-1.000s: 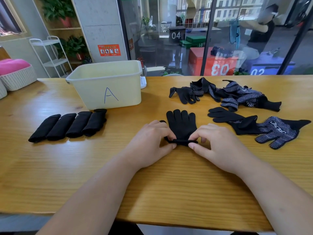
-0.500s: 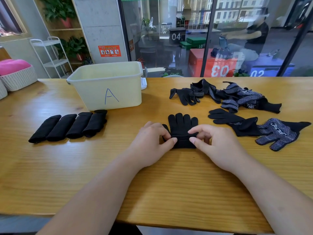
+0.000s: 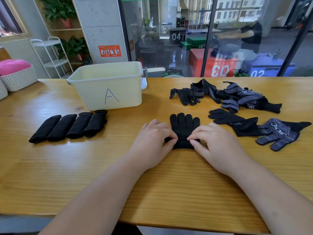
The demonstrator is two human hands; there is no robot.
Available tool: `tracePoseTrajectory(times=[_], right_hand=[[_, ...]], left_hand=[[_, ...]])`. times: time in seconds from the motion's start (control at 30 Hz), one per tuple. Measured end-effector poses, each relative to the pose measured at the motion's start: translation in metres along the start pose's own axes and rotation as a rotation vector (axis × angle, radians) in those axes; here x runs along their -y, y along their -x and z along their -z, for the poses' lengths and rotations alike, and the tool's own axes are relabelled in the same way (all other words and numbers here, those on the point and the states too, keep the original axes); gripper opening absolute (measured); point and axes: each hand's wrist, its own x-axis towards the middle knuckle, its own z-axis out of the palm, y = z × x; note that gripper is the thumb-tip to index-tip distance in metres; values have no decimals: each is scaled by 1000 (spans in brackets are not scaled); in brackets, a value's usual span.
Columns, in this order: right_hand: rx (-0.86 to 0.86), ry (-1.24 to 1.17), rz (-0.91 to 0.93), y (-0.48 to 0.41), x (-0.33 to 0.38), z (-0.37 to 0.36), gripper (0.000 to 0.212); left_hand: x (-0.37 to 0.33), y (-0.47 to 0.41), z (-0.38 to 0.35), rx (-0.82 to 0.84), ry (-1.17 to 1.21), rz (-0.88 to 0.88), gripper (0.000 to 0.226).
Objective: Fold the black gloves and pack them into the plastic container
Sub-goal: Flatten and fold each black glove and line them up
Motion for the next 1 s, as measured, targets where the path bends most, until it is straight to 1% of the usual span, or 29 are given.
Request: tracePoseTrajectory(times=[0.13,0.23,0.33,0.4,0.53,0.67,0.73,0.8,0.9,1.0], right_hand=[[86,-7,13,2,-4,5,46],[127,-4,17,3,-6,5,48],[129,-15,8,1,-5,6,43],[101,-66,-15,1,-5,6,38],[28,-268,-132,1,-6,6,32],[27,-409,-181,0,-4,7,15],[10,-407,-183,0,-4,5,9],[-21,-342,-168,0,-4,0,7],[-52,-220,-144,-1,-4,-5,10],[-87,-181,-98,-2,-4,-6,9]], left_hand=[[4,1,6,57,-15,-21,29],[6,1,7,94,-27,-34,31],[4,-1,8,82,-30,-24,26],[3,-1,8,69,5,7,25],[3,0,7,42,194,142,21],[2,0,8,53,327,208,14],[0,0,7,57,340,233,8],[-2,0,4,55,286,233,1],[-2,-1,1,22,189,185,2],[0,-2,-1,-5,174,158,3]])
